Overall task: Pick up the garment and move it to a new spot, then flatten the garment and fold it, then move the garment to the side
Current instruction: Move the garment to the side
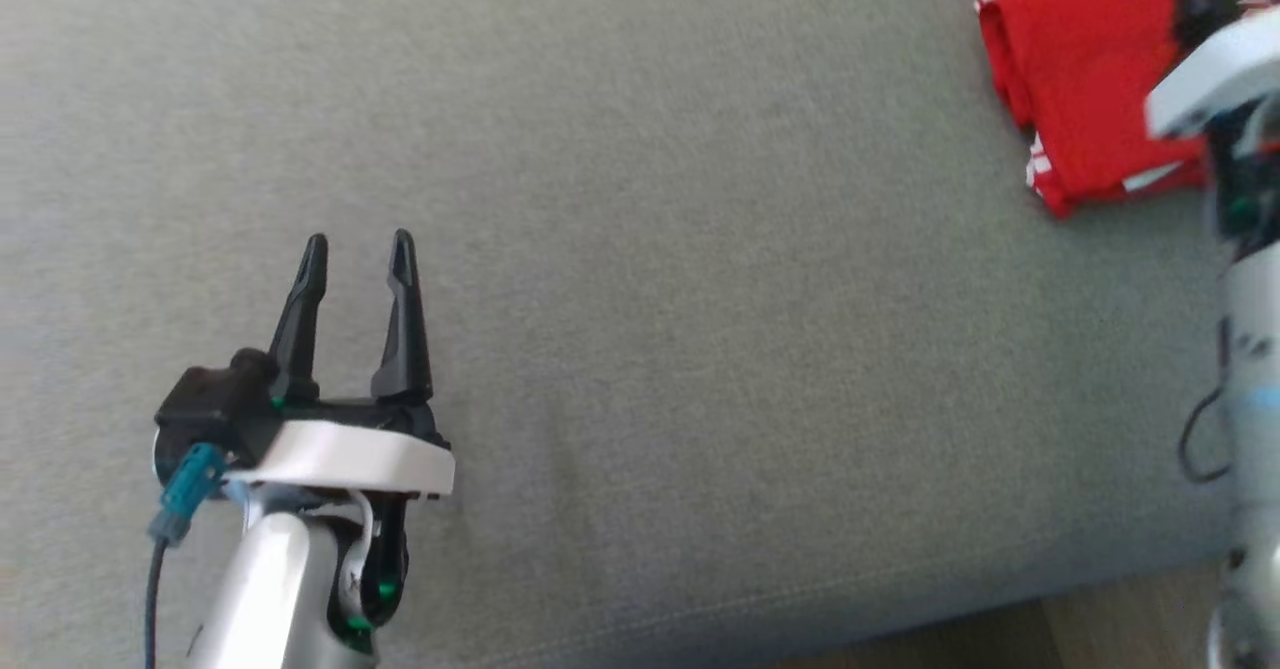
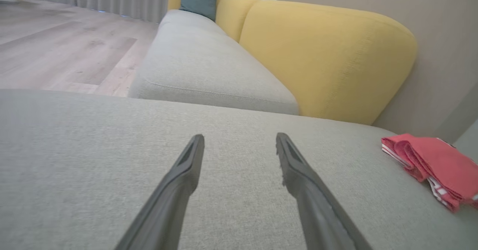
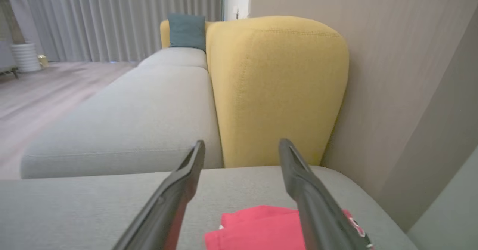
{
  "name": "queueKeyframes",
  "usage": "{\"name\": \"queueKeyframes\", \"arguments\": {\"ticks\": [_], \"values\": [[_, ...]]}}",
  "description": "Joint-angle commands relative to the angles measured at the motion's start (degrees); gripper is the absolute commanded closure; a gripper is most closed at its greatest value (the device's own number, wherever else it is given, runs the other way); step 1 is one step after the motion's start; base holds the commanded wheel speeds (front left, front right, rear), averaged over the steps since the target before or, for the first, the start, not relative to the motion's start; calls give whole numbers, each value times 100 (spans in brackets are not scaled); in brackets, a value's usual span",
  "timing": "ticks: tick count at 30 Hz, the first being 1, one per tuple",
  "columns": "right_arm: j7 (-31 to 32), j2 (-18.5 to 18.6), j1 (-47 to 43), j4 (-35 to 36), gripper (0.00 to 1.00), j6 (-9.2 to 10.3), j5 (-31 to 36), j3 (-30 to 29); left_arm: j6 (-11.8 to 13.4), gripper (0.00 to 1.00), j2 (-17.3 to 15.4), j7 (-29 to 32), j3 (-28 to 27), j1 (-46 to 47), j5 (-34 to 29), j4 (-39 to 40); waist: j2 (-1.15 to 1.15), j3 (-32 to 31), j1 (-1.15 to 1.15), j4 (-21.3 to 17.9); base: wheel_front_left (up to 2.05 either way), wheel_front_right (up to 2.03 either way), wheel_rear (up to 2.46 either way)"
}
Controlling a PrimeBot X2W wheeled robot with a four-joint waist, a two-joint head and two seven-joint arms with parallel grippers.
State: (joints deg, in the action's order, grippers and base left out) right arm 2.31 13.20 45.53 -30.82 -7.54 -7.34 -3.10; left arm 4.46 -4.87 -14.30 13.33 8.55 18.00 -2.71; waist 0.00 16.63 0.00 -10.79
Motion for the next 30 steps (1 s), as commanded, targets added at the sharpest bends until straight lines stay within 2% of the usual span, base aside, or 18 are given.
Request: {"name": "queueKeyframes", "arguments": {"ticks": [1, 8, 14, 19, 23, 30], "values": [[-73, -50, -6, 272, 0, 5, -48, 128, 41, 0, 13, -67, -243, 137, 31, 142, 0, -208, 0, 164, 0, 0, 0], [-436, -612, -1002, 943, 0, 5, -218, 498, 240, 0, 110, -69, -406, -5, 163, -128, 0, -718, 0, 523, 0, 0, 0], [-653, -939, -1870, 1552, 0, 5, -154, 632, 352, 0, 151, -69, -488, -192, 200, -345, 0, -1022, 0, 817, 0, 0, 0], [-826, -1024, -2546, 1969, 0, 5, -24, 594, 355, 0, 167, -69, -497, -346, 186, -405, 0, -1188, 0, 1003, 0, 0, 0], [-1017, -1029, -3047, 2186, 0, 5, -229, 553, 352, 0, 172, -69, -447, -457, 116, -530, 0, -1291, 0, 1115, 0, 0, 0], [-1169, -1031, -3733, 2139, 0, 5, -468, 579, 301, 0, 177, -70, -278, -548, 30, -743, 0, -1411, 0, 1174, 0, 0, 0]]}}
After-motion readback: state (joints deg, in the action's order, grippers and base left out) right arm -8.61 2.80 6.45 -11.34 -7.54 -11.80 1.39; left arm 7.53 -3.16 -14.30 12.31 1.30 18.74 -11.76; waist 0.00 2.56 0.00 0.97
